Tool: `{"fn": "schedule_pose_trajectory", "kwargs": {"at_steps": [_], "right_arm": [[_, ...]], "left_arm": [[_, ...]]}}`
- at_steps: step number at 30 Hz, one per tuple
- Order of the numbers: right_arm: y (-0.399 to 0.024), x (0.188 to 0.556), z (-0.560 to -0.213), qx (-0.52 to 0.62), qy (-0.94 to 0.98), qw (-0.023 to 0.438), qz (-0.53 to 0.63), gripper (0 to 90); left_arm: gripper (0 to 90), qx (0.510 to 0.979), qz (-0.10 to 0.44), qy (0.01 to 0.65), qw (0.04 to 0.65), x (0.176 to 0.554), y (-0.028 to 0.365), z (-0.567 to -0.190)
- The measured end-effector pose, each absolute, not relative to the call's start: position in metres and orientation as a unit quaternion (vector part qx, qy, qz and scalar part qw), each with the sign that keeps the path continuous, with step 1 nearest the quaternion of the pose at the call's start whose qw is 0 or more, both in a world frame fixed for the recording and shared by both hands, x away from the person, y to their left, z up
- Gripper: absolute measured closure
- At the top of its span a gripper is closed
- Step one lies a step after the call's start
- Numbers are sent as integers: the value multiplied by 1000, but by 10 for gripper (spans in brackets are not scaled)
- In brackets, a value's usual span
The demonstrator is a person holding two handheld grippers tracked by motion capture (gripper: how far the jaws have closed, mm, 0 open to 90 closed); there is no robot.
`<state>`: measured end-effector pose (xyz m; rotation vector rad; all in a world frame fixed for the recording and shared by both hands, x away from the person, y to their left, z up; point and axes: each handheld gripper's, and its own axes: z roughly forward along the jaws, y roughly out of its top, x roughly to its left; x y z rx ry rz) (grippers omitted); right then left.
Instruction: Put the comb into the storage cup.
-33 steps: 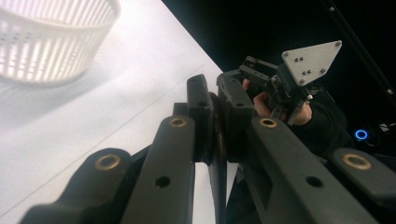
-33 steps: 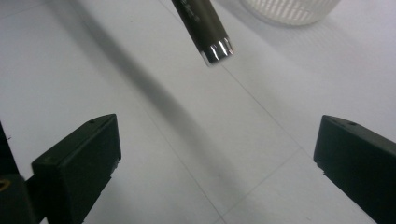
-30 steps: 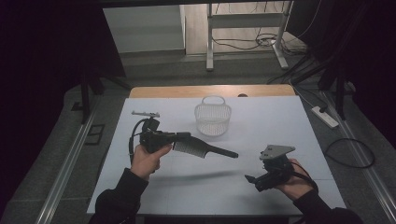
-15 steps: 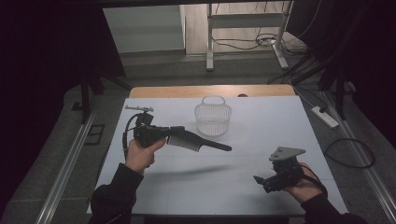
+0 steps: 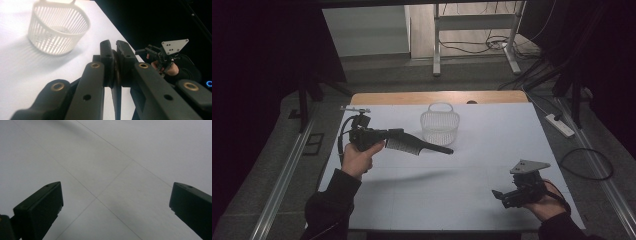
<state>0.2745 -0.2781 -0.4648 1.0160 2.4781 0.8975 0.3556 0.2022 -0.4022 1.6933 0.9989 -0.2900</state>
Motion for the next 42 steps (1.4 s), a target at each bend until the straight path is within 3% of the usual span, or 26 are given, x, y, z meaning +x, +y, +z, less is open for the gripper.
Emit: {"fn": "schedule_pose_trajectory", "kwargs": {"at_steps": [21, 42], "right_arm": [[-317, 251, -457, 450, 822, 152, 314, 0], [-323, 238, -454, 460, 811, 168, 320, 10]], "left_arm": [[836, 715, -93, 436, 538, 377, 209, -373], [836, 706, -67, 468, 527, 406, 212, -360]]}}
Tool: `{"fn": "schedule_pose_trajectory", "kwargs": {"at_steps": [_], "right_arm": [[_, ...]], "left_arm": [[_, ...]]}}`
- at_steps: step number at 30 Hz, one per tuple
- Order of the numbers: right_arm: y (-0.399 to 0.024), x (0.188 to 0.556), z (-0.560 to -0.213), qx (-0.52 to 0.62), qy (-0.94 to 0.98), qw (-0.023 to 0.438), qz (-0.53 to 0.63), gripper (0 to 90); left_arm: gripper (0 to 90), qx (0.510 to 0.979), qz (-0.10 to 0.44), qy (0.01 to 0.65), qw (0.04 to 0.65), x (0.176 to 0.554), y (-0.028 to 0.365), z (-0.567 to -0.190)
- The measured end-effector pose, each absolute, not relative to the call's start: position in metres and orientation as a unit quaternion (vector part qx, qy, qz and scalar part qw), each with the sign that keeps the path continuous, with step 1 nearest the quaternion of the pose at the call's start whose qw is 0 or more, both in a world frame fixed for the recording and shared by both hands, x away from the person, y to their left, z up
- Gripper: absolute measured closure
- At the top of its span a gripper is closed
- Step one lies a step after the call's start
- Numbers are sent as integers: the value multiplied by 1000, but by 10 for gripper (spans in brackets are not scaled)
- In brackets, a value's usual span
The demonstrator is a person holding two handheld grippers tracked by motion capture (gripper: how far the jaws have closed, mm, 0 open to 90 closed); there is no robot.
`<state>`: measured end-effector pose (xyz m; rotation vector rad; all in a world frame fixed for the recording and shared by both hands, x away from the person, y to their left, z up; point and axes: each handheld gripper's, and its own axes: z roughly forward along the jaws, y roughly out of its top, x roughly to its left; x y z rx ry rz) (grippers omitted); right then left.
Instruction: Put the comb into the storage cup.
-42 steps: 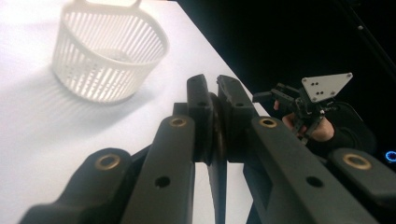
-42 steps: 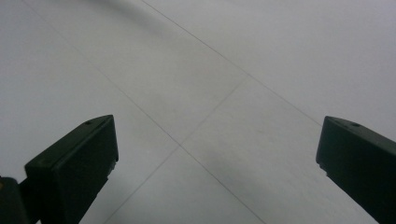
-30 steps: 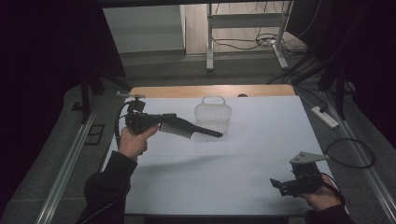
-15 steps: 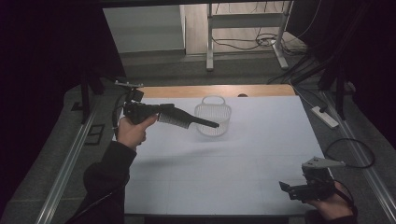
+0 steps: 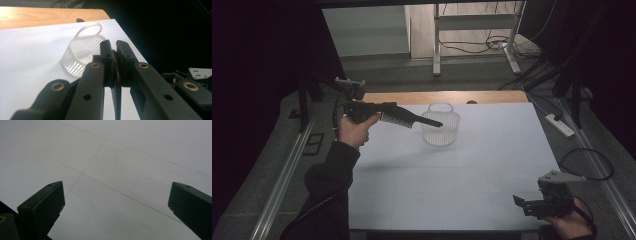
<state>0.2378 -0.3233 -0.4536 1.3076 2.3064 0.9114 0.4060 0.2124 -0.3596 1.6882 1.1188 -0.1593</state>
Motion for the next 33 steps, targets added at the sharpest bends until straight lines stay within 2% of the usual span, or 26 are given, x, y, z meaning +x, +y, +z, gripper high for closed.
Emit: {"fn": "schedule_pose_trajectory", "kwargs": {"at_steps": [33], "right_arm": [[-324, 237, -453, 455, 811, 169, 327, 0]], "left_arm": [[836, 718, -69, 485, 494, 447, 181, -367]]}}
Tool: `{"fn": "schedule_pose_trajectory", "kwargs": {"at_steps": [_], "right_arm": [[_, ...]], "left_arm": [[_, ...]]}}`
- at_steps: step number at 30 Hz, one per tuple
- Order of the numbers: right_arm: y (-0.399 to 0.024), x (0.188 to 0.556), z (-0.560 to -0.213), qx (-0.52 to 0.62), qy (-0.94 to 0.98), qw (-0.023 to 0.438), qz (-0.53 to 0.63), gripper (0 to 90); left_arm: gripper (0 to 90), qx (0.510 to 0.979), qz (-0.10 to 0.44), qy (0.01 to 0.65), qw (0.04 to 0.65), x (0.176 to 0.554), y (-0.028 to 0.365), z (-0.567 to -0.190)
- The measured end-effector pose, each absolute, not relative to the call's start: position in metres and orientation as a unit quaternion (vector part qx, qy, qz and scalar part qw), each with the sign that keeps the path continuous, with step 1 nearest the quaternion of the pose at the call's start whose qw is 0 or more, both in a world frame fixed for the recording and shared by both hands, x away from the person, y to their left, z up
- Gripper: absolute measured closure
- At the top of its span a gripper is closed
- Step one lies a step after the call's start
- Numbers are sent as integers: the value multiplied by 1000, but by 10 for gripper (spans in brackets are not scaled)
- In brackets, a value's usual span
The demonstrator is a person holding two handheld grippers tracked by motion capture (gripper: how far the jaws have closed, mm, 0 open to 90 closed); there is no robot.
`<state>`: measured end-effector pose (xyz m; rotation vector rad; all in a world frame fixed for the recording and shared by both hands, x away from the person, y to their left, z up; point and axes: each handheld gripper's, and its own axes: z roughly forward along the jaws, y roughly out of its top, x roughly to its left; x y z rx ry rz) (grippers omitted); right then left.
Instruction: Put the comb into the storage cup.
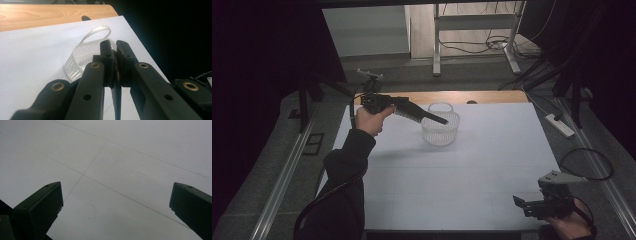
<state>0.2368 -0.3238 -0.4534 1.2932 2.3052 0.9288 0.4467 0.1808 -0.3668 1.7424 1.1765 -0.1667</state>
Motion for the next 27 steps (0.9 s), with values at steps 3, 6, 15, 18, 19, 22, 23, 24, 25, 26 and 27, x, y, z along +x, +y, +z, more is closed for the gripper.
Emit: {"fn": "schedule_pose_trajectory", "kwargs": {"at_steps": [3, 6, 15, 18, 19, 22, 23, 24, 25, 26, 27], "right_arm": [[-324, 237, -453, 455, 811, 168, 327, 0], [-324, 237, -453, 455, 811, 167, 327, 0], [-323, 237, -454, 451, 815, 167, 324, 0], [-323, 237, -454, 450, 816, 166, 323, 0], [-323, 237, -454, 450, 816, 166, 323, 0], [-323, 237, -454, 450, 816, 165, 322, 0], [-323, 237, -454, 450, 817, 164, 322, 0], [-322, 237, -454, 449, 817, 164, 321, 0], [-322, 237, -454, 449, 818, 165, 321, 0], [-322, 237, -454, 448, 818, 165, 320, 0], [-322, 237, -454, 447, 819, 164, 320, 0]], "left_arm": [[836, 719, -68, 487, 491, 449, 178, -367], [836, 723, -66, 486, 486, 452, 174, -368], [836, 730, -62, 489, 474, 463, 163, -373], [836, 731, -63, 489, 472, 466, 159, -376], [836, 732, -65, 489, 471, 467, 158, -376], [836, 731, -66, 492, 468, 470, 155, -379], [836, 731, -66, 493, 468, 471, 154, -380], [836, 730, -67, 494, 467, 472, 153, -381], [836, 730, -68, 494, 467, 473, 152, -382], [836, 729, -69, 496, 467, 474, 150, -383], [836, 730, -68, 496, 465, 475, 150, -384]]}}
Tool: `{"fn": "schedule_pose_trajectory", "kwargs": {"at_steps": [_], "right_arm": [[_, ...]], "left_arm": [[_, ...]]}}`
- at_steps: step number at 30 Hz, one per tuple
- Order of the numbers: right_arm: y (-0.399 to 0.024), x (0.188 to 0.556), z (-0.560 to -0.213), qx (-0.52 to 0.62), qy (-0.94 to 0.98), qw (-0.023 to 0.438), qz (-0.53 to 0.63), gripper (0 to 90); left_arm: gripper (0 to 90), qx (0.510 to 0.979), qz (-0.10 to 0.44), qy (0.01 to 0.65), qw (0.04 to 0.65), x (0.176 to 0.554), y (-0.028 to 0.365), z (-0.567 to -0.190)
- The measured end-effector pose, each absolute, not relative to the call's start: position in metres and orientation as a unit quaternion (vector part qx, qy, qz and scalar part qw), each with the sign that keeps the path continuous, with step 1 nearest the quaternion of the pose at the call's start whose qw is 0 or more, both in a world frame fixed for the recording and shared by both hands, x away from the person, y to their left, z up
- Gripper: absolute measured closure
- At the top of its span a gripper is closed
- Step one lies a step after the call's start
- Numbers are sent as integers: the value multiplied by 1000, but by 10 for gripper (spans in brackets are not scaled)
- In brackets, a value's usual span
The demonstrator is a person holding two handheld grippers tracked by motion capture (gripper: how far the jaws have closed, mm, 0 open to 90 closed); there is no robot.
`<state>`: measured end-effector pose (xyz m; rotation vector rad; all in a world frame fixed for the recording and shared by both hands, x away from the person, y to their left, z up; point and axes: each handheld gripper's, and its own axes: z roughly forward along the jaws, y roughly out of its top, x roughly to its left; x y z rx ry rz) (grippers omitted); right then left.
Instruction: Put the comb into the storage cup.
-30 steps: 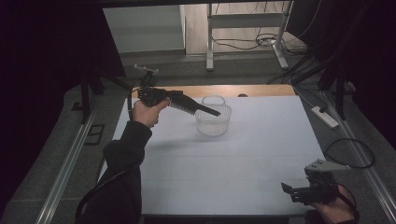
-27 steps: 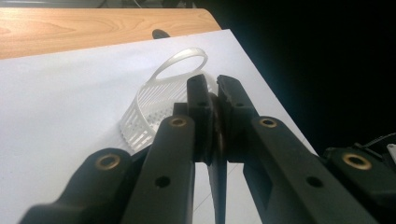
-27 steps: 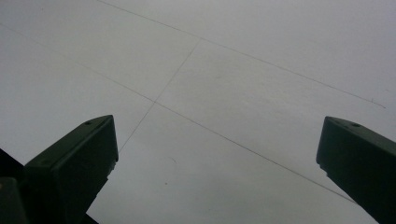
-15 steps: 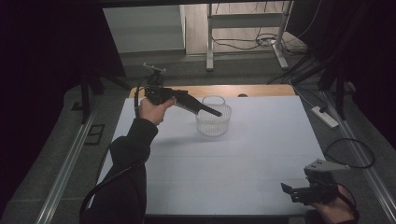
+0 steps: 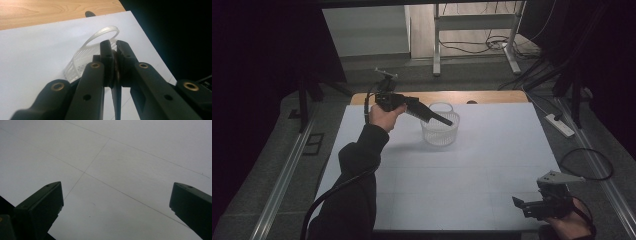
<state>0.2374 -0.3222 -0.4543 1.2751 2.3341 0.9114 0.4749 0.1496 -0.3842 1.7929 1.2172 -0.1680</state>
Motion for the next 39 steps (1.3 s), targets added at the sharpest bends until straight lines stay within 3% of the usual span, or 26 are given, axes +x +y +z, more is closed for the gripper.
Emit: {"fn": "schedule_pose_trajectory", "kwargs": {"at_steps": [39], "right_arm": [[-320, 239, -456, 444, 827, 155, 310, 0]], "left_arm": [[831, 712, -83, 531, 451, 490, 144, -424]]}}
